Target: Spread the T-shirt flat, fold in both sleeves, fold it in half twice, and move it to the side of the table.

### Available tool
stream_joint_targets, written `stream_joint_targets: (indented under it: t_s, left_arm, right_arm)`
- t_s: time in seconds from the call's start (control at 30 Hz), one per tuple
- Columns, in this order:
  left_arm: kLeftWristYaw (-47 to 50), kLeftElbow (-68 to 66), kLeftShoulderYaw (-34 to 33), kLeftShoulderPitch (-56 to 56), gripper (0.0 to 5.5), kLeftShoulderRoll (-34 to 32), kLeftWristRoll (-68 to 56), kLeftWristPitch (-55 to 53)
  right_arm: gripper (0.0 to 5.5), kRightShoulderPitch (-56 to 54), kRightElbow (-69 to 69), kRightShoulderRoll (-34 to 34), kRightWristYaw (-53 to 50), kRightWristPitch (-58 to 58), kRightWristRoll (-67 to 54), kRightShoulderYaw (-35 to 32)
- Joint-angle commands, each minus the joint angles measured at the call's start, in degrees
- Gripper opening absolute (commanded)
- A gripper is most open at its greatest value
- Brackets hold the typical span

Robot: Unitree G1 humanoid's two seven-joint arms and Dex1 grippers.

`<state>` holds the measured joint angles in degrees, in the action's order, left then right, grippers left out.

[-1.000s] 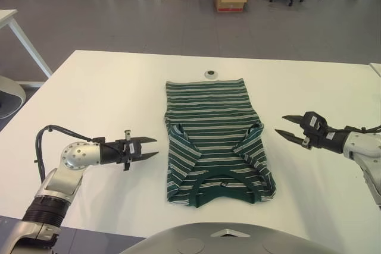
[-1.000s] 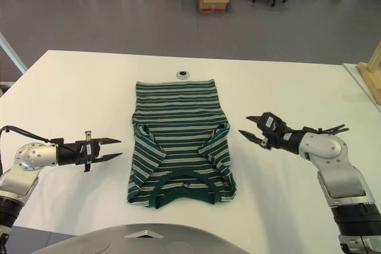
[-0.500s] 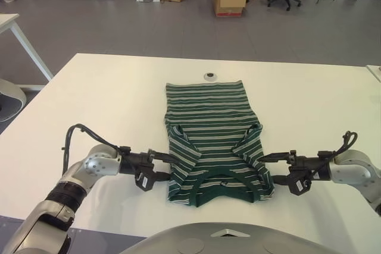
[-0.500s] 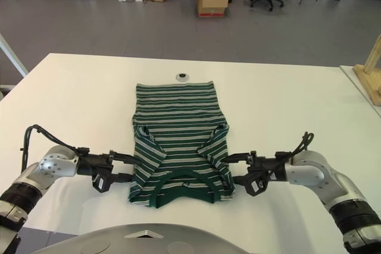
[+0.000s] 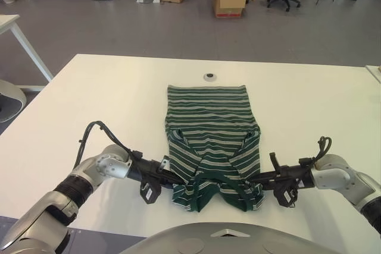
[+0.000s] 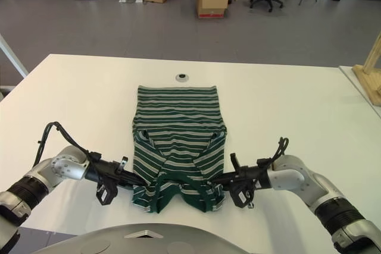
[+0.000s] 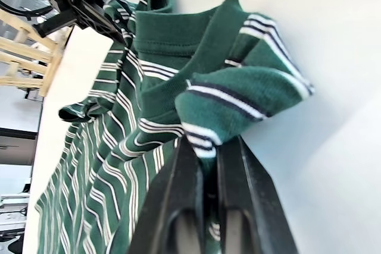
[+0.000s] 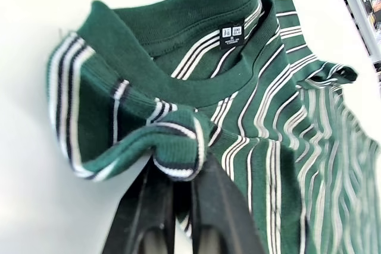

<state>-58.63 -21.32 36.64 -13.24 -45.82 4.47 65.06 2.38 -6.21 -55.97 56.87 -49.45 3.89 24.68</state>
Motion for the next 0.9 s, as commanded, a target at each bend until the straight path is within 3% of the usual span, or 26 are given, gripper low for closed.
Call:
stream_joint_targets:
  t_s: [0.03,0.13,0.23,0.33,0.47,0.57,0.63,0.77,0.9]
  left_arm:
    - [-7.18,9.91,4.45,7.57,0.01,-6.99,-8.51,-12.82]
    - [-10.80,26.14,5.06,13.56,0.00,-14.22,-19.12,-27.23]
    - [-11.95,28.45,0.94,15.49,0.00,-14.98,-26.91,-35.90]
    - [-15.41,29.60,-5.25,10.63,0.00,-15.16,-40.64,-53.48]
    - [-16.92,23.26,-13.52,-3.57,0.00,-9.18,-55.61,-78.68]
    - [-16.27,12.51,-16.30,-15.51,0.00,-1.94,-54.19,-87.63]
    - [-17.68,1.53,-13.93,-21.77,0.00,4.43,-47.04,-87.77]
    - [-15.14,-26.96,-14.22,-32.55,0.00,16.39,-34.62,-79.98]
    - [-10.71,-42.34,-19.90,-39.41,0.00,22.01,-29.93,-74.71]
  right_arm:
    - [0.07,8.49,12.88,-6.50,5.90,16.80,-9.36,1.95]
    - [0.07,13.32,27.54,-12.82,8.25,35.34,-22.49,0.66]
    - [0.06,13.76,34.71,-17.69,9.63,52.63,-38.42,-4.25]
    - [0.06,8.68,32.26,-20.47,12.55,69.85,-55.37,-11.21]
    - [0.06,-9.19,18.88,-14.23,12.99,89.77,-68.62,-15.79]
    - [0.06,-19.76,7.81,-6.54,10.89,96.60,-66.63,-15.46]
    - [0.06,-25.97,-1.34,-0.53,8.68,99.49,-61.53,-13.08]
    - [0.06,-36.83,-23.48,11.66,4.72,99.09,-51.57,-12.01]
    - [0.06,-44.34,-39.64,18.65,3.30,94.99,-44.59,-14.85]
